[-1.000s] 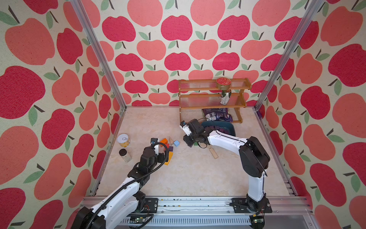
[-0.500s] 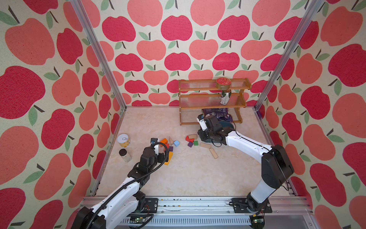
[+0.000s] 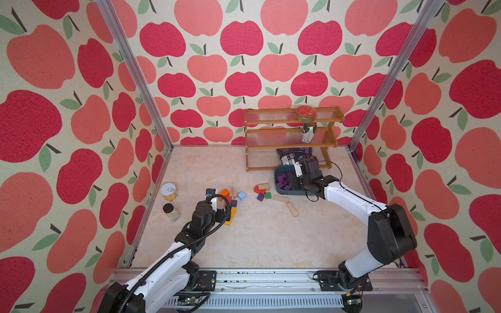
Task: Pick purple bricks into the storage bin
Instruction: Place the building block in the storage box.
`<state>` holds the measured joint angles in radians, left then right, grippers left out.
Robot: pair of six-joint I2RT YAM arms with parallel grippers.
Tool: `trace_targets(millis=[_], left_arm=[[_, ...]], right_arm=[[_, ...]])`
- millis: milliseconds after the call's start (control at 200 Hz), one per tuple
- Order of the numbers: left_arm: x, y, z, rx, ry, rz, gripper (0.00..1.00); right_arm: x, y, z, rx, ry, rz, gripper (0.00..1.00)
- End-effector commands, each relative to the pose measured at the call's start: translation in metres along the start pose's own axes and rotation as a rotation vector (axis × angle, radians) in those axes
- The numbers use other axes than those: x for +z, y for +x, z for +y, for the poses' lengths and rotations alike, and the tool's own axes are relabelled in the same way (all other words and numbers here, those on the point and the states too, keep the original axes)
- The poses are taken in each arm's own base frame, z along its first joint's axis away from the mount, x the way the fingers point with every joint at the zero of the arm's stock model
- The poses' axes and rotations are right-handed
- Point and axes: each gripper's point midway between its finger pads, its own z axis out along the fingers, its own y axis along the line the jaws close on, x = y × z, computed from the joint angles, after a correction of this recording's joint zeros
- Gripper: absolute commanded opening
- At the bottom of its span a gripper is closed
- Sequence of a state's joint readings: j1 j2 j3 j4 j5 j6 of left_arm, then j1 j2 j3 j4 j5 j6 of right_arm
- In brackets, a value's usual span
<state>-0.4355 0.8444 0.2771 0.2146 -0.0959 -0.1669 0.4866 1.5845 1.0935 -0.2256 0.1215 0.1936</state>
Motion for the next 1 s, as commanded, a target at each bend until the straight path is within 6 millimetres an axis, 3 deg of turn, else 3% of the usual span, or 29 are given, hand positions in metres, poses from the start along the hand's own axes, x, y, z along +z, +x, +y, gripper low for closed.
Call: trace_targets(millis=[0,130,220,420,515,660,785,995], left_arm=[[0.0,-0.003,0.001,-0.009,-0.002,-0.008,0.99],[0.0,-0.003,0.001,-0.011,-0.002,-0.007,0.99],[0.0,-0.003,0.001,-0.011,-0.001,-0.007,0.99],[0.0,-0.003,0.002,-0.012,-0.002,-0.007,0.99],[0.0,-0.003,0.002,-0.012,0.0,-0.007,0.99],[0.0,-0.003,0.002,-0.013,-0.004,-0.007,0.99],[-0.001,-0.003,0.003,-0.013,-0.007,-0.009,0.99],[0.0,-0.003,0.003,-0.015,-0.005,-0.006,0.99]], right_arm=[[0.005,0.003,-0.012,0.07,0.008,0.027,0.37],[0.016,0.009,-0.029,0.114,0.04,0.063,0.4],[0.021,0.011,-0.038,0.13,0.075,0.089,0.68],[0.015,0.001,-0.035,0.103,0.08,0.057,0.75],[0.007,-0.003,-0.014,0.059,0.021,0.022,0.75],[-0.004,-0.002,0.038,-0.018,-0.147,0.029,0.74],[-0.011,0.016,0.09,-0.068,-0.389,0.082,0.69],[-0.002,0.05,0.124,-0.149,-0.459,0.134,0.65]])
